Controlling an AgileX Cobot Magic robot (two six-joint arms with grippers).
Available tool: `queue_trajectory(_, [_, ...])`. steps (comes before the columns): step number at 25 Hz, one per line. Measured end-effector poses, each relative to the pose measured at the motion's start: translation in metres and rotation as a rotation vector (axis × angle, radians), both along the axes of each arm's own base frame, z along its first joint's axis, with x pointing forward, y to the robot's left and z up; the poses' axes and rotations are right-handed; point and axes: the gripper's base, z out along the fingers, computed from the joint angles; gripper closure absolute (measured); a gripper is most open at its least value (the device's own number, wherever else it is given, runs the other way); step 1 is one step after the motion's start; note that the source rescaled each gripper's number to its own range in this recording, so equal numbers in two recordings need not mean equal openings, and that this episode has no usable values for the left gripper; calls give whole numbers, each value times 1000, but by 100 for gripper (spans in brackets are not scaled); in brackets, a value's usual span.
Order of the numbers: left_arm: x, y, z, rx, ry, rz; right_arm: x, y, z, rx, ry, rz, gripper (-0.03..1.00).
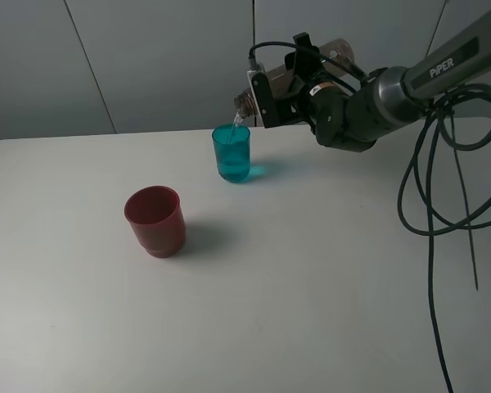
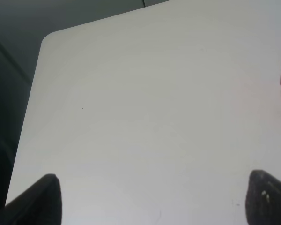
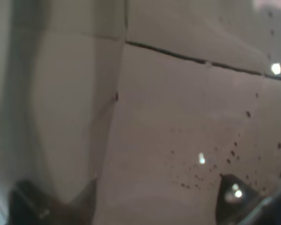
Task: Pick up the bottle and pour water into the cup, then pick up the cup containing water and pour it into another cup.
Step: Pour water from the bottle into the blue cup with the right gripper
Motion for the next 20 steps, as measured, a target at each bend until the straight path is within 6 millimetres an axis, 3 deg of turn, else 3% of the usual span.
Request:
queue_trajectory(11, [0,0,0,2,0,-1,7,8,14,-18,-63,50,92])
queue_trajectory(20, [0,0,0,2,0,-1,7,10,13,-41,-61,80,92])
